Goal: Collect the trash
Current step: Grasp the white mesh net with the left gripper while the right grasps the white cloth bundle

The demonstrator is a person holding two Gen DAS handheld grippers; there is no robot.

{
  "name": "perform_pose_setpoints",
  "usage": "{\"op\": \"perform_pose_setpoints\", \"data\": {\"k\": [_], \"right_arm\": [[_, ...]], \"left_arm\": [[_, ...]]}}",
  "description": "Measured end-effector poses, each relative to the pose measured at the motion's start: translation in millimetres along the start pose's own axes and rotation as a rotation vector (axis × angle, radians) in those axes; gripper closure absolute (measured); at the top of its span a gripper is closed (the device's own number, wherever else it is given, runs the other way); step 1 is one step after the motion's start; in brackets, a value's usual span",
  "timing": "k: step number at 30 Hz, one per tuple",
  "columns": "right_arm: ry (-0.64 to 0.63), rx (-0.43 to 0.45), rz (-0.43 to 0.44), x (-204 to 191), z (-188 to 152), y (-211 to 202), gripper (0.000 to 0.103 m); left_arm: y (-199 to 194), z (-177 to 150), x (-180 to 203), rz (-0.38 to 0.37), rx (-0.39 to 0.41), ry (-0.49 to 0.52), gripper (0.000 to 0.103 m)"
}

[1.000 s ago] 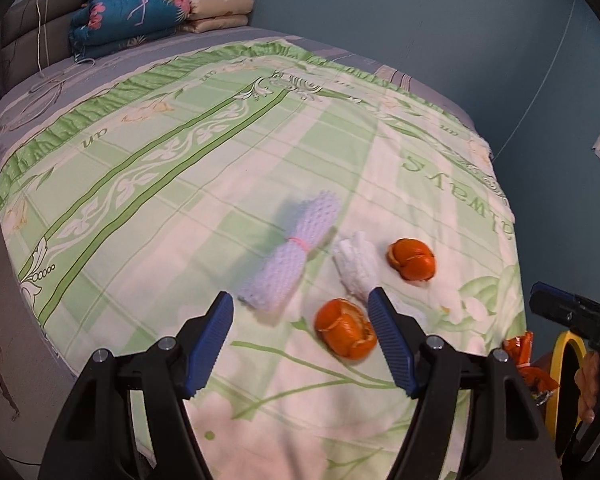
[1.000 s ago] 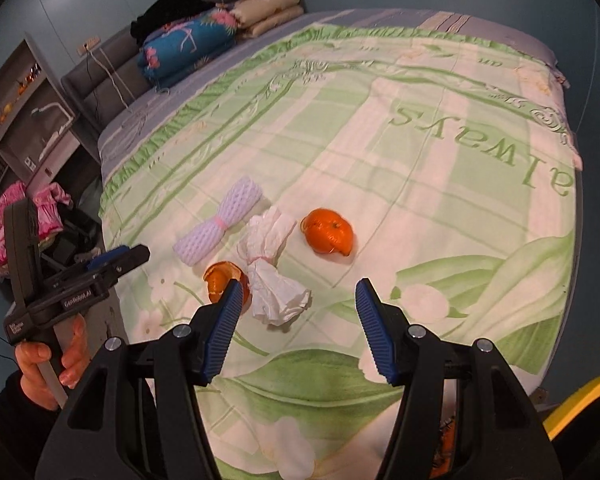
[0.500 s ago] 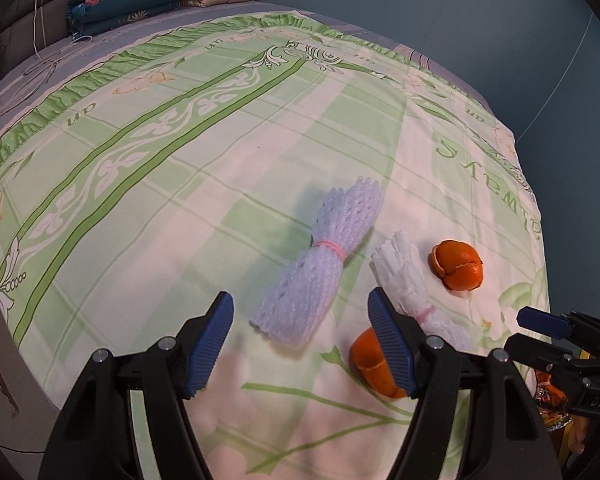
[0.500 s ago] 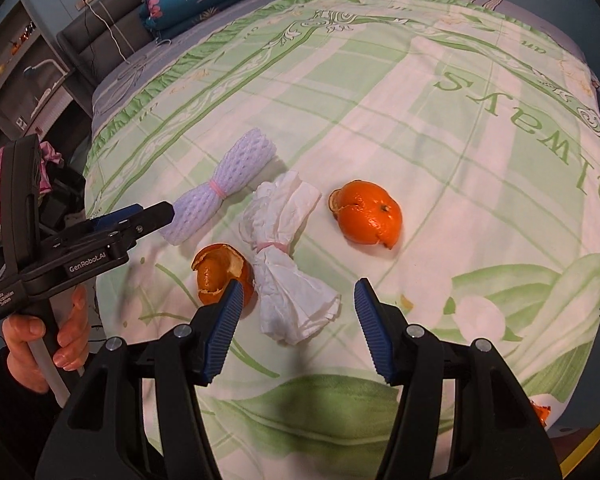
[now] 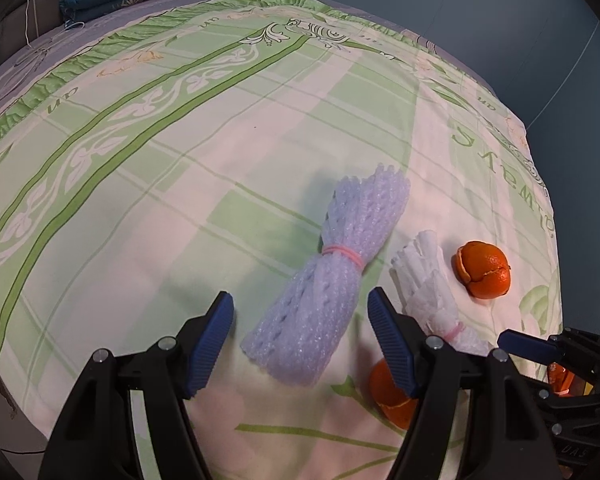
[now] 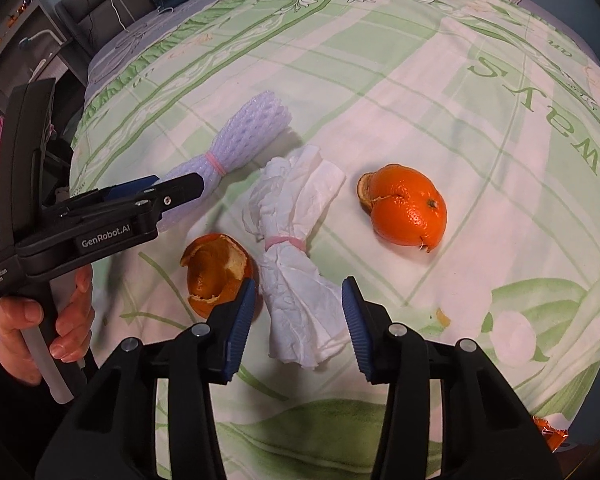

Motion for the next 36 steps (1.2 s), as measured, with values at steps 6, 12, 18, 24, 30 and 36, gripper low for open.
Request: {"op": "perform_pose_setpoints", "data": {"k": [6,12,18,24,30,36], "right_arm": [[-0.01,-0.036,-0.023,1.7,-7.0,11.4,0.064],[-0.022,-0.06,-0.042,2.5,-11.2,20.4,0.068],[-0.063,-0.062,-0.088,-2.2,-13.5,25.1,0.073],[-0.103,-0.051,-0.125,-6.3,-14.7,22.8,0.087],[-0.085,-0.008,-0.119,-5.3,-10.8,7.7,0.09],[-0.046,0.055,-0.096,0.7,-7.0,-26.6,0.09]], "left_arm": [[10.8,-0.8,4.8,-0.018,-0.019,-0.006,0.048],[17.2,-2.6,8.2,-0.007,-0.026,0.009,0.057],[15.3,-2.2,8.7,0.003,-0.015,0.024,0.067],[11.7,-0.2,6.6,-0.009,-0.006,-0.002,0.073],[0.0,0.3,6.7,-0.023,0.009,-0.011,0.076],[-29.7,-0.2,9.9,-0.04,0.047,-0.022,0.076]]}}
Point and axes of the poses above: each gripper's, at about its wrist camera, not at the fingertips, and y roughly the way its jaws point, x to its right, z to its top, the point moved 9 cm from there along y, roughly the way its jaws point, and after that the axes turned 3 degrees about x, right-handed, at the moved point
